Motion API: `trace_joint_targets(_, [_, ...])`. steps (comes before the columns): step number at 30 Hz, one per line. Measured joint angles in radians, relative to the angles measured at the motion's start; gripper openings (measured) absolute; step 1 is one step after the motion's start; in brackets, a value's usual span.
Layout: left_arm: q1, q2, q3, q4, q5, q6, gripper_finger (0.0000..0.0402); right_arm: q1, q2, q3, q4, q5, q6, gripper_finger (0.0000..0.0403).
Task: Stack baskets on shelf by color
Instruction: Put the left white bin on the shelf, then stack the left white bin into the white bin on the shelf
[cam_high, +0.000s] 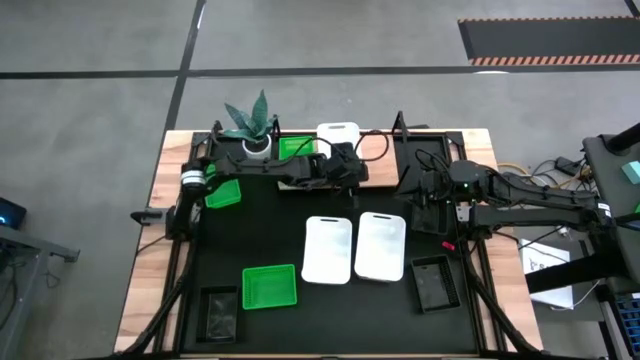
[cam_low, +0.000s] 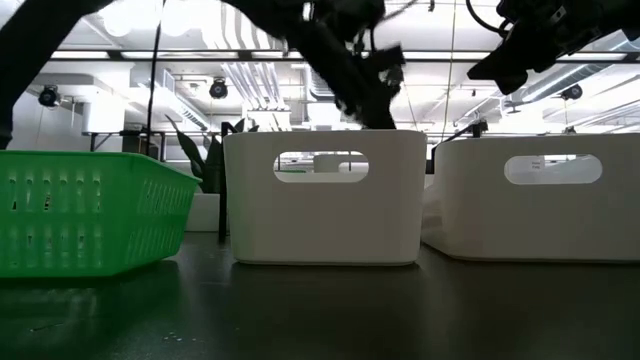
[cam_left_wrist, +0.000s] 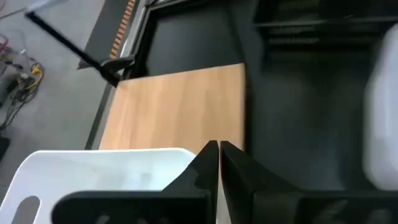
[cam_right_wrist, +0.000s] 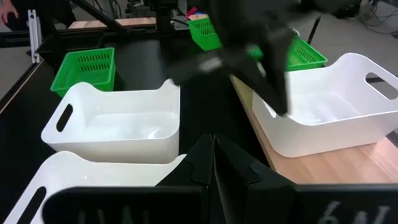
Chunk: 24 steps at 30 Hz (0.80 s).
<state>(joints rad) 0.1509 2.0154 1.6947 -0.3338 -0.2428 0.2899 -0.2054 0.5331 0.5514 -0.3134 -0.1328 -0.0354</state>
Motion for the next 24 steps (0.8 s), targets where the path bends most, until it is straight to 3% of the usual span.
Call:
trace_joint_targets(6, [-0.102, -0.105, -0.058, -0.038, 0.004, 0.005, 0.0, 0.0, 0.001, 0.0, -0.002, 0.001, -0.009, 0.0009])
trace_joint_targets(12, [-0.212, -0.306, -0.284, -0.026, 0.005, -0.009, 0.0, 0.0, 0.001, 0.0, 0.001, 0.001, -0.014, 0.0009])
trace_joint_targets(18, [-0.294, -0.509, -0.583, 0.205, 0.011, -0.018, 0.0, 0.002, 0.039, 0.0, 0.05, 0.001, -0.029, 0.0009])
trace_joint_targets(24, [-0.299, -0.687, -0.82, 0.433, 0.009, -0.021, 0.0, 0.002, 0.138, -0.001, 0.174, 0.001, -0.019, 0.0009])
